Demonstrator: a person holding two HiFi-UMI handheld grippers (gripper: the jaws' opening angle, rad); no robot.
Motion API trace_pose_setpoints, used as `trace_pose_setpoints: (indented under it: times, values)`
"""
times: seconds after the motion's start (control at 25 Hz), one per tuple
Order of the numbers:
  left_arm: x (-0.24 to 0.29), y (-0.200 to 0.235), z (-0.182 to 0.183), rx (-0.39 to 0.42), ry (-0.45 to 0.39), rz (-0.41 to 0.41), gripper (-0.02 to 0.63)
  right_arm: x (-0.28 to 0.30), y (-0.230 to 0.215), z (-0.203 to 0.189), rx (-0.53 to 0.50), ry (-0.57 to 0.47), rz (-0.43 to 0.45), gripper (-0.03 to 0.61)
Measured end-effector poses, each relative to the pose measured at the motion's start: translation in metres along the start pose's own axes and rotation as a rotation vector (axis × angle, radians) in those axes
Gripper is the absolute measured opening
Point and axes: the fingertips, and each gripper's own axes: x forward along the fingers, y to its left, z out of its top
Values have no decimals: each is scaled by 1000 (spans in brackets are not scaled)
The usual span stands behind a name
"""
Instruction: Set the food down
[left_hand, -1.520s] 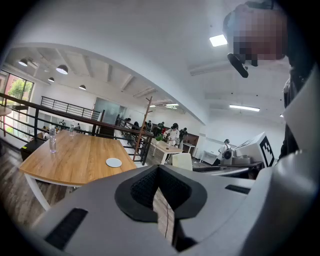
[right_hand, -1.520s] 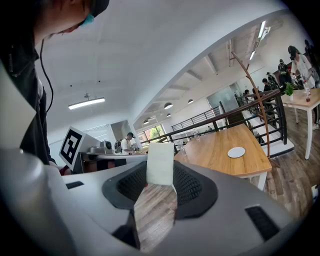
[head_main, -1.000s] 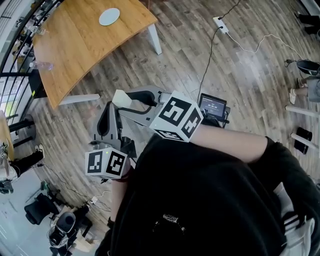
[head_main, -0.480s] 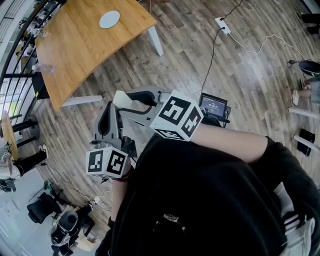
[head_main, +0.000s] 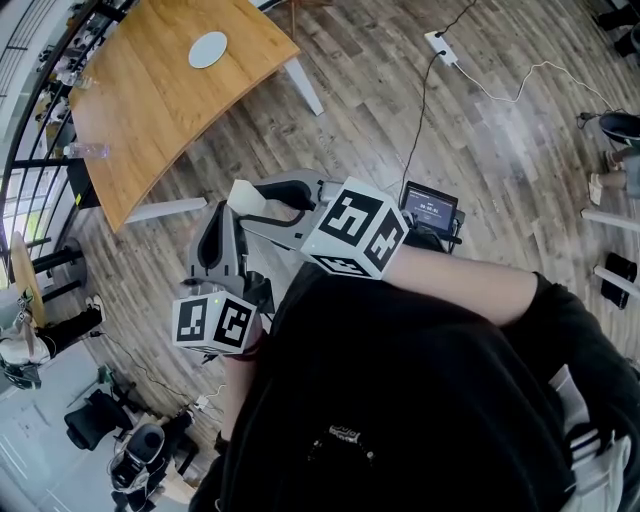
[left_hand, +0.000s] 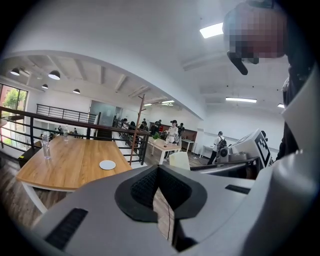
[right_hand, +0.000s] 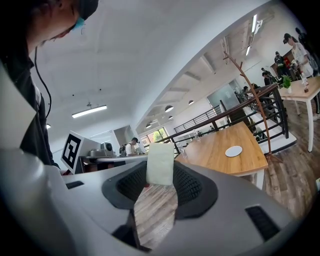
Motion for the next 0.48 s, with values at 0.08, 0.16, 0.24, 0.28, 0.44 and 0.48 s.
trace_pose_setpoints:
  times: [0.08, 0.16, 0.24, 0.28, 0.44, 0.48]
  values:
    - [5, -5, 3, 9, -4, -2, 2, -5, -4, 3, -2, -4, 0, 173]
    - [10, -10, 6, 18, -6, -3, 2, -9, -8, 7, -2, -8, 2, 173]
    - [14, -11, 9, 25, -6, -3, 2, -11, -11, 11, -4, -15, 4, 173]
    - [15, -12, 11, 28, -4, -1, 2, -11, -12, 13, -4, -18, 4, 173]
    - [18, -13, 15, 40, 2, -5, 2, -13, -14, 17, 2, -31, 5, 173]
    - [19, -14, 16, 44, 5, -8, 2, -13, -15, 18, 6, -33, 5, 173]
